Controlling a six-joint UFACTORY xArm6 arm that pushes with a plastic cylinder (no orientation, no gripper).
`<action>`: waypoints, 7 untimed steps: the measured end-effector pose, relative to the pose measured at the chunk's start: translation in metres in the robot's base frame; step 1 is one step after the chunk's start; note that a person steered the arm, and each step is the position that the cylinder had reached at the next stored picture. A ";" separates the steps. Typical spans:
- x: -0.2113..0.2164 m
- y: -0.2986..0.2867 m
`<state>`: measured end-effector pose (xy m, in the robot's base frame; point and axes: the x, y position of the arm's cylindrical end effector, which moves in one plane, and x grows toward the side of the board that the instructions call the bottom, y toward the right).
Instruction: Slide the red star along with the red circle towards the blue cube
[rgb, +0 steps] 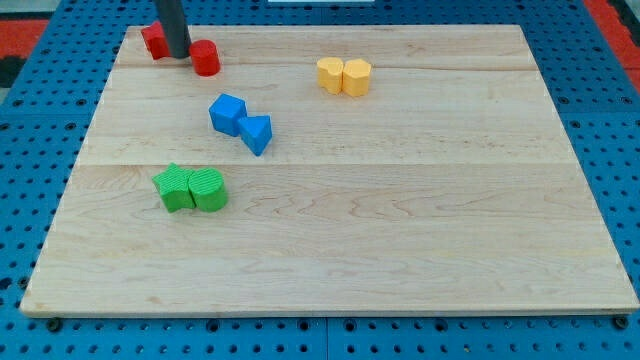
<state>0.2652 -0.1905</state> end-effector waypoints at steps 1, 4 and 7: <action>0.041 -0.005; -0.031 -0.107; -0.013 0.002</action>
